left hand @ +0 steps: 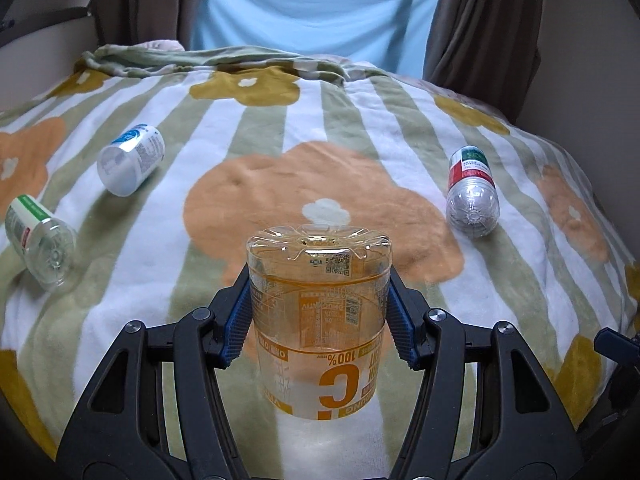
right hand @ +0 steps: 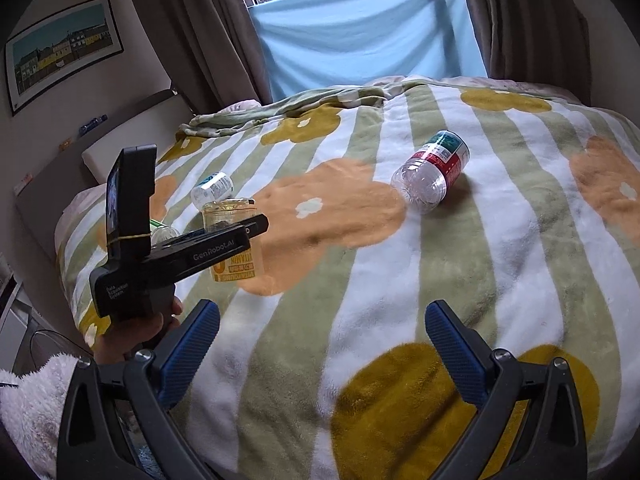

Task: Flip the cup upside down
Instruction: 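Rotate the left gripper to turn the cup upside down and set it down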

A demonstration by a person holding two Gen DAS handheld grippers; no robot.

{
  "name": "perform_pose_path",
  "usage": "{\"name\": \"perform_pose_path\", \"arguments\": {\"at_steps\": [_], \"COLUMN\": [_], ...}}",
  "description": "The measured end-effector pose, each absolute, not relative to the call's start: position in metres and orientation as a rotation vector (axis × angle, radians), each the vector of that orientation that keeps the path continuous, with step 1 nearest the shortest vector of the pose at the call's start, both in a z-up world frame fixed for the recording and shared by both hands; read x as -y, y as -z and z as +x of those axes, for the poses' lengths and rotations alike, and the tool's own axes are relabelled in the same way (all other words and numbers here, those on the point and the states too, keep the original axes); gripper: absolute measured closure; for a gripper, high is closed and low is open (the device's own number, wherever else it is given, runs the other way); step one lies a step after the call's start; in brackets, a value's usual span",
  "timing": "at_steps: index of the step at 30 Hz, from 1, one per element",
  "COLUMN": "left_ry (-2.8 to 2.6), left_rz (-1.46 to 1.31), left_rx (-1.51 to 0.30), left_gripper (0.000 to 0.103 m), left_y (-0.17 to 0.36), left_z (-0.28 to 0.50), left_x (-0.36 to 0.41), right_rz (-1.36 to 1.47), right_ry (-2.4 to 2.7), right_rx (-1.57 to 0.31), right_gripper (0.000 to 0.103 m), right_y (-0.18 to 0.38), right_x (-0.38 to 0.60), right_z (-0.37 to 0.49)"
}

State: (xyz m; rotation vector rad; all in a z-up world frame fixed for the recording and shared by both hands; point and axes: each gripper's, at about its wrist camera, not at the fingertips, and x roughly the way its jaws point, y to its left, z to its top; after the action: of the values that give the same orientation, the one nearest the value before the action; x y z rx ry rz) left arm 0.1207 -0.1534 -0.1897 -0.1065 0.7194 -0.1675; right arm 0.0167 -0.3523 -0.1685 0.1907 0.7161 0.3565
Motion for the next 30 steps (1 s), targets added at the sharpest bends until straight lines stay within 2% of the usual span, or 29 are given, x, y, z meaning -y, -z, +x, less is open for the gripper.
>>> {"name": "perform_pose_path", "arguments": {"at_steps": [8,21,22,24,25,30], "left_ry": [0.172,0.202,0.206,0.196,0.183,0.172], "left_rz": [-0.099,-0.038,-0.041,-0.032,-0.022,0.036], "left_rx": [-0.782,-0.818,-0.818,-0.816,-0.805,-0.765], "left_gripper": [0.047,0.046,0.043,0.020,0.002,0.000], "left_y": [0.207,0.206,0.205,0.204,0.203,0.194], "left_z": [0.112,0.091,0.090,0.088,0.086,0.078], "left_x": [0.148,0.151,0.151,0.152,0.152,0.156], "right_rz": [0.202,0.216,0.213,0.207,0.203,0.198], "right_ry": [-0.367,-0.372,-0.372,-0.374,-0.374,-0.372], "right_rx": [-0.728,-0.724,-0.722,-0.718,-0.716,-0.713], "right_gripper": [0.000,0.000,0.000,0.000,0.000,0.000], "right_y": [0.178,0.182,0.182,0.180,0.180,0.178], "right_x": [0.348,0.342,0.341,0.340,0.339,0.337], "right_z": [0.018,0.008,0.007,0.006,0.005,0.004]}}
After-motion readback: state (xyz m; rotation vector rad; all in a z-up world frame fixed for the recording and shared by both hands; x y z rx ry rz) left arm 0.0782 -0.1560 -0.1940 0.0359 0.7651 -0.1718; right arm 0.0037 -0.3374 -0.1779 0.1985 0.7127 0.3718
